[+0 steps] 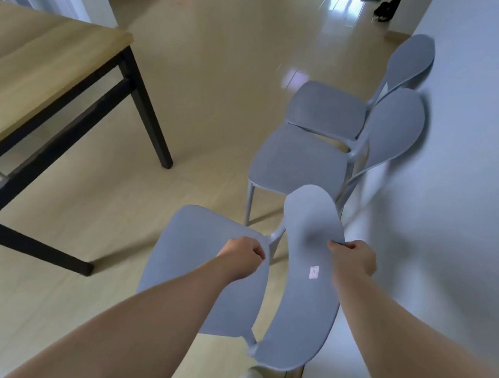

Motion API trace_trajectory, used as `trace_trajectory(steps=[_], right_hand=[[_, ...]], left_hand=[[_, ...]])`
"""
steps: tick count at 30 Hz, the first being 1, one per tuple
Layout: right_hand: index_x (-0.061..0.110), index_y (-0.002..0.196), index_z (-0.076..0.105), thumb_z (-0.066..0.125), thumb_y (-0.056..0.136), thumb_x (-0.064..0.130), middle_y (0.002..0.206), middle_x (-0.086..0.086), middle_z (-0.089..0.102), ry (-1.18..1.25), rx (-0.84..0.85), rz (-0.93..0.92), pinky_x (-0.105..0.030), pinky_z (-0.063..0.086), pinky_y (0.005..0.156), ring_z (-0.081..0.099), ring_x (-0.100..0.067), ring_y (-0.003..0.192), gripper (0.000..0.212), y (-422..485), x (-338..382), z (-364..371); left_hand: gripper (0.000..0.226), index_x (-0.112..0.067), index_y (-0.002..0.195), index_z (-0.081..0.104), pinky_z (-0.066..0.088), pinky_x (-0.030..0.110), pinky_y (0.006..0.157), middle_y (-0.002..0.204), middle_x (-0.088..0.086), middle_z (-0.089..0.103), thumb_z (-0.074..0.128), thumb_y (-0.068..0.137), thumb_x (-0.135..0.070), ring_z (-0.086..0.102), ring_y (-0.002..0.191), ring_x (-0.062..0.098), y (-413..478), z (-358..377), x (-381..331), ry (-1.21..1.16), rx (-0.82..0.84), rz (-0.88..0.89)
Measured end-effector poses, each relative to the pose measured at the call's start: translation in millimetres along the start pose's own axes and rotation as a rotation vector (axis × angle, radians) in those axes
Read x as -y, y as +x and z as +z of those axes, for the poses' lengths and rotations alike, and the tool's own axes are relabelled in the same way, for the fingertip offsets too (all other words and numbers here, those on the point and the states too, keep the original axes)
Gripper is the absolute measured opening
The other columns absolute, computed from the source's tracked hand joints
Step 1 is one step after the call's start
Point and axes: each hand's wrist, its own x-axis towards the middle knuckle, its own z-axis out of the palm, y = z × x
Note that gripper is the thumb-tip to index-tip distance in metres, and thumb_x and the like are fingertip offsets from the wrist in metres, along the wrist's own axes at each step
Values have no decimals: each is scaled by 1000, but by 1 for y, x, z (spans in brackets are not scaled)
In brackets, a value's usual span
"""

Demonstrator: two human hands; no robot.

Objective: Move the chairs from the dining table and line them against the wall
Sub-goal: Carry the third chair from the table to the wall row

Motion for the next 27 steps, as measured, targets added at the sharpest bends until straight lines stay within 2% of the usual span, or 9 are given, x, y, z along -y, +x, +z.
trace_trajectory(steps=[9,13,14,16,17,19,22,25,27], right_hand=[[-3,107,67,55,90,8,88,-19,60,-14,-173,34,-35,49,80,52,-26,80,24,34,3,-40],[4,86,63,45,93,4,72,-12,49,12,-138,115,-28,37,67,44,-28,83,19,31,4,-36],[5,95,62,43,94,3,78,-14,52,34,-137,146,-28,38,72,45,-30,87,19,27,4,-34],[-6,127,50,40,96,4,117,-25,56,89,-175,237,-33,40,94,51,-39,110,34,18,1,-31],[-9,133,44,40,97,4,133,-26,50,109,-177,273,-36,38,103,49,-40,123,39,13,-2,-30],[-9,133,45,42,96,6,139,-26,48,116,-140,304,-39,40,104,47,-38,128,40,6,-9,-28],[-5,123,57,50,92,8,129,-25,58,111,-177,336,-38,46,95,58,-36,116,34,-4,-22,-29],[-3,96,66,62,83,2,100,-22,67,182,-277,342,-36,51,80,58,-29,81,15,-8,-35,-32],[-6,98,66,64,80,-1,87,-16,61,266,-296,347,-31,47,74,55,-27,76,18,-10,-40,-31]], left_hand=[[31,-10,112,64,40,22,63,97,4,59,40,93,-7,53,86,18,12,10,-27,67,61,93],[31,-9,114,63,42,25,69,97,3,57,40,93,-8,54,88,19,19,7,-31,112,97,120],[32,-9,115,63,42,26,70,97,3,56,40,93,-8,54,88,19,21,5,-33,120,107,132],[33,-9,116,63,43,26,73,97,3,56,39,93,-7,54,89,20,24,-1,-39,153,125,168],[33,-9,117,63,44,26,74,98,5,57,39,93,-7,55,90,20,25,-4,-42,175,132,181],[33,-9,118,62,45,28,77,101,8,59,40,93,-8,55,91,21,26,-9,-46,211,139,194],[32,-11,113,63,43,28,77,97,7,57,39,93,-8,53,89,22,29,-10,-52,260,150,214],[24,-18,99,59,40,28,75,95,7,56,38,92,-7,50,87,21,25,-3,-57,327,174,255],[31,-14,109,63,42,28,78,97,8,58,38,93,-6,52,90,21,18,1,-58,343,197,282]])
